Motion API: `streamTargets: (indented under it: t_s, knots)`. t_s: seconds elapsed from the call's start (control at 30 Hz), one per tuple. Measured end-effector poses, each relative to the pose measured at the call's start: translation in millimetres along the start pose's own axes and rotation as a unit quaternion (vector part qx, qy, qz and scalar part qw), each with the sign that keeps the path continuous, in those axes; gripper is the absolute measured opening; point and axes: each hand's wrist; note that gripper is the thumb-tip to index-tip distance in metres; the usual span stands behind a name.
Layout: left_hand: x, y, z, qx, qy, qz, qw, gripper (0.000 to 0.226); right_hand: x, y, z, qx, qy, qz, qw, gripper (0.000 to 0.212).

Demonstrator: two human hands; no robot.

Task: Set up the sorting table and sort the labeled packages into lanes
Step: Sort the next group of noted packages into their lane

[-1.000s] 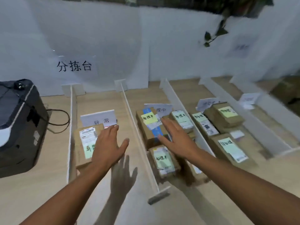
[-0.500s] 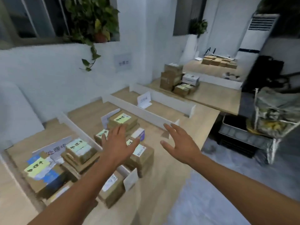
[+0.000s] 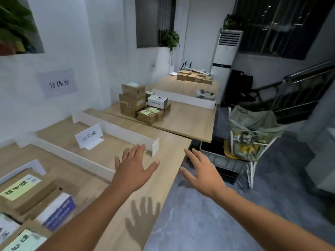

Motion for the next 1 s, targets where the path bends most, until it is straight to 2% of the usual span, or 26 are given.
streamTargets:
  t_s: [0.3,0.63,0.8,1.0]
  knots:
    - [46.5,111.3,210.6,-0.021,-0.006,-0.027,0.999,0.088,127.4,11.4,183.8,0.002,0.004,-0.018,1.000,0.072]
    - [97.2,186.6,432.8,-0.015,-0.037,-0.021,0.999,0.086,258.6,4.6,396.6,-0.014,0.006,-0.006,1.000,0.073]
    - [101.6,251.8,527.4,0.001,-0.084,0.009,0.996,0.083,334.1,39.0,506.6,-0.036,-0.015,0.028,0.999,0.075]
    - [106.8,308.1,624.0,0.043,-0.198,0.013,0.979,0.079,405.2,75.7,633.1,-0.090,-0.057,0.098,0.989,0.080]
Point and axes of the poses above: each hand's wrist, its own z-axis towards the middle knuckle, its own y-axis out of the palm, x = y × z, and after that the axes turned 4 degrees about x, right-handed
